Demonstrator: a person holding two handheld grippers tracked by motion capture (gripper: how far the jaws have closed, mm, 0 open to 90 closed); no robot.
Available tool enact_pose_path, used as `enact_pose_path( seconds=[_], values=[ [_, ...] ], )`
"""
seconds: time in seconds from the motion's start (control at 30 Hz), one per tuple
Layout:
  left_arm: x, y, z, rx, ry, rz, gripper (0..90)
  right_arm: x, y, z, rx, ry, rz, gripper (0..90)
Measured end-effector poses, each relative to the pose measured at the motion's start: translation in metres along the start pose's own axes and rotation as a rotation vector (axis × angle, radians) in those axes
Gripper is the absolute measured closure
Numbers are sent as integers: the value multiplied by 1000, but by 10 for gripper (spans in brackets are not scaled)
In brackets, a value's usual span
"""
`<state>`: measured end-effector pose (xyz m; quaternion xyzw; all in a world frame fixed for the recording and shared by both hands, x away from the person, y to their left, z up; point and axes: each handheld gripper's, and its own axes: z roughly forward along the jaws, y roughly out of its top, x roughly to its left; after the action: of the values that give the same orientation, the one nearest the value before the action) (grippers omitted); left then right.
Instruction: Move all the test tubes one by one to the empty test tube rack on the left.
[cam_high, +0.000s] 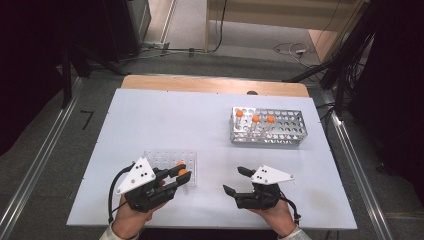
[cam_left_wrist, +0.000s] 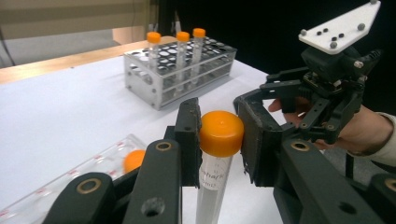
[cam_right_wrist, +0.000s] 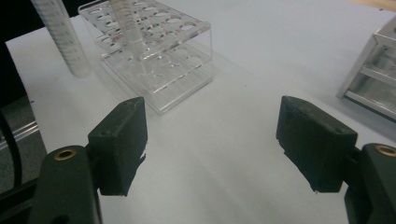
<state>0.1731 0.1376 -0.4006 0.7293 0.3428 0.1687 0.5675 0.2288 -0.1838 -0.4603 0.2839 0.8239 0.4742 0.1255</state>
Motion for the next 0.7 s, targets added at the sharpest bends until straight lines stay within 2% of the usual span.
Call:
enact_pose_path(
  seconds=[0.27, 0.43, 0.57, 0.7],
  values=[
    [8, 6, -12, -10, 54, 5, 703, -4, -1, -1, 0, -16, 9, 234],
    [15, 7, -15, -30, 112, 16, 703, -4, -1, -1, 1, -24, 12, 236],
    [20, 8, -13, -57, 145, 15, 703, -5, -1, -1, 0, -28, 17, 239],
    [24, 8, -7, -59, 176, 25, 703, -4, -1, 1, 6, -28, 17, 241]
  ],
)
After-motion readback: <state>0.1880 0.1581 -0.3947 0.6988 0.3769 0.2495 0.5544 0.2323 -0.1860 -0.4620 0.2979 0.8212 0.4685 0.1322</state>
